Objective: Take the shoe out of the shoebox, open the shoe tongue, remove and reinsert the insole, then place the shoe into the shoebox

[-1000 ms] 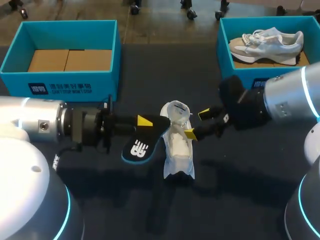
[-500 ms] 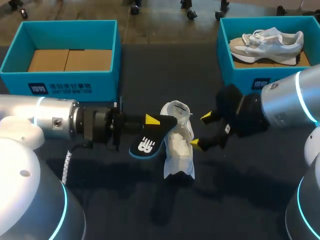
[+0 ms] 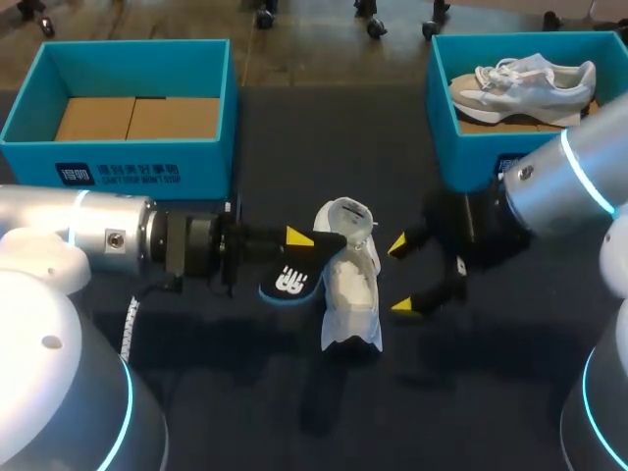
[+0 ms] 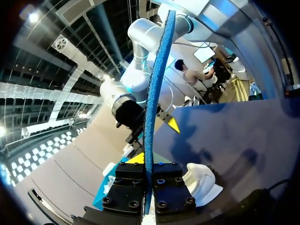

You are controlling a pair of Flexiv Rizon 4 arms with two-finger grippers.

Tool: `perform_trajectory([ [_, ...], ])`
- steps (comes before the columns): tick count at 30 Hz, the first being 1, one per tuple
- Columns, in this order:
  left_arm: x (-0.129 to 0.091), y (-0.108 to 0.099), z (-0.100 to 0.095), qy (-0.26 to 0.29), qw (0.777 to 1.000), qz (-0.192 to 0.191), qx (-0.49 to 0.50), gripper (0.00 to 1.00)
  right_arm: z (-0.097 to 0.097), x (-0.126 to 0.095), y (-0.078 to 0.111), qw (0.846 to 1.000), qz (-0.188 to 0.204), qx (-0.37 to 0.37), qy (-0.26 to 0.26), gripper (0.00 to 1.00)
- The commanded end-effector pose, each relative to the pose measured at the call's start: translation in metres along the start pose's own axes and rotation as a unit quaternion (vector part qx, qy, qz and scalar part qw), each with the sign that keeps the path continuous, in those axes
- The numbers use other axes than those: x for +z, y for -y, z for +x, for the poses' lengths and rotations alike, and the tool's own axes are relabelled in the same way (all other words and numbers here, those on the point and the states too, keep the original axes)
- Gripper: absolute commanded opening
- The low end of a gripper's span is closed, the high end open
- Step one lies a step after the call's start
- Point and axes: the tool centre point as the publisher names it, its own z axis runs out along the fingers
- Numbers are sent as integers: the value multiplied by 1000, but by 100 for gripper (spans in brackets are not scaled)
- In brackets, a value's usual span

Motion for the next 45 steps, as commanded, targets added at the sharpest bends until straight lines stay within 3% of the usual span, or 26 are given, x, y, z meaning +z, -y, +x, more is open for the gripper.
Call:
perform_trajectory([
  [1,1,2,3,7,1000,-2,-2,0,-5,1,-4,1000,6,1,-15,100],
  [4,2,1,3,5,1000,-6,-5,0,-7,4,-2,1000,2,-4,-9,100],
  [5,2,1,3,4,1000,-6,-6,0,-7,5,0,1000,-2,-25,18,100],
  [9,4,2,4,7,1000,-11,-11,0,-14,10,10,998,22,-56,36,100],
  [12,6,4,7,9,1000,-13,-16,0,-17,15,19,993,69,-80,51,100],
  [14,6,6,9,7,1000,-13,-19,0,-19,17,28,994,56,-77,52,100],
  [16,6,8,9,6,1000,-14,-20,0,-19,17,31,993,66,-75,62,100],
  [21,7,8,10,9,1000,-14,-24,0,-26,17,33,991,66,-76,84,100],
  [33,19,0,16,4,999,-6,-38,0,-41,35,33,990,59,-101,76,100],
  [45,23,-10,24,6,998,-13,-53,0,-53,51,43,986,89,-94,103,100],
])
